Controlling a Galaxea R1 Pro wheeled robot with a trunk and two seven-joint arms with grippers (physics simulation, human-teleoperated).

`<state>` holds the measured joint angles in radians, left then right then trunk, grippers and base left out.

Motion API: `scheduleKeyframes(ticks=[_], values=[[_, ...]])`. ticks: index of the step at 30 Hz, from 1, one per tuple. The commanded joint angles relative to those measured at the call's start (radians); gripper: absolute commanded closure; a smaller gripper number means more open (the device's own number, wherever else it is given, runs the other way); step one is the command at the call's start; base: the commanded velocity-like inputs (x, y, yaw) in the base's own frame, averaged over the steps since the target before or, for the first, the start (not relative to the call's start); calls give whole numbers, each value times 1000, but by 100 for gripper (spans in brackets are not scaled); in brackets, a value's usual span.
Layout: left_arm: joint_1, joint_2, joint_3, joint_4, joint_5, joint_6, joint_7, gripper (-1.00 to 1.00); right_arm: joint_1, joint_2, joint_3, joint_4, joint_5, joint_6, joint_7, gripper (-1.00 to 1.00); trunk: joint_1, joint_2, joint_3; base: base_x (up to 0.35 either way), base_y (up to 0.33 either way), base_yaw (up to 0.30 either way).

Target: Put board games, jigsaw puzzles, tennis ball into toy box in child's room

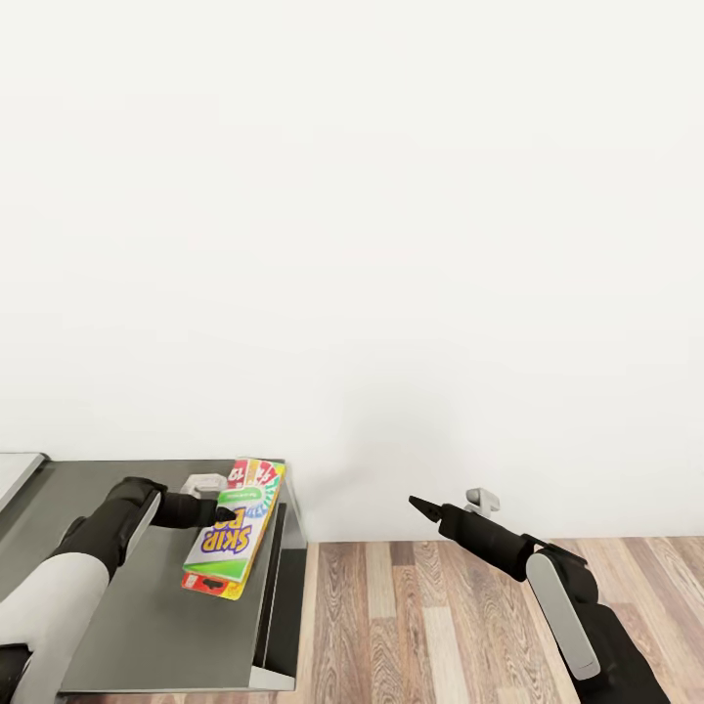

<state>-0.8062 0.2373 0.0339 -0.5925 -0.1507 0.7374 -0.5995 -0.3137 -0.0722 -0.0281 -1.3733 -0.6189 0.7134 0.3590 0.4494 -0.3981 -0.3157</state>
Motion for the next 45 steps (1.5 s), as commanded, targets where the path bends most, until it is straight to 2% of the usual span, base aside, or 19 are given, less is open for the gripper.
scheduleKeyframes(ticks=[1,28,35,45], values=[[-1,-1,3,-1,-10,3,-9,-100,-1,0,-1,0,-1,6,3,-100,1,-2,-2,0,0,0],[-1,-1,0,-1,-5,2,-15,-100,-1,-1,-2,-2,-1,6,3,-100,1,-2,-2,0,0,0],[-1,-2,-1,-1,-10,1,-76,-100,-1,-1,-2,-3,-1,6,3,-100,1,-2,-2,0,0,0],[-1,-3,-2,-1,-11,0,-89,-100,-1,-1,-1,-3,-1,6,3,-100,1,-2,-2,0,0,0]])
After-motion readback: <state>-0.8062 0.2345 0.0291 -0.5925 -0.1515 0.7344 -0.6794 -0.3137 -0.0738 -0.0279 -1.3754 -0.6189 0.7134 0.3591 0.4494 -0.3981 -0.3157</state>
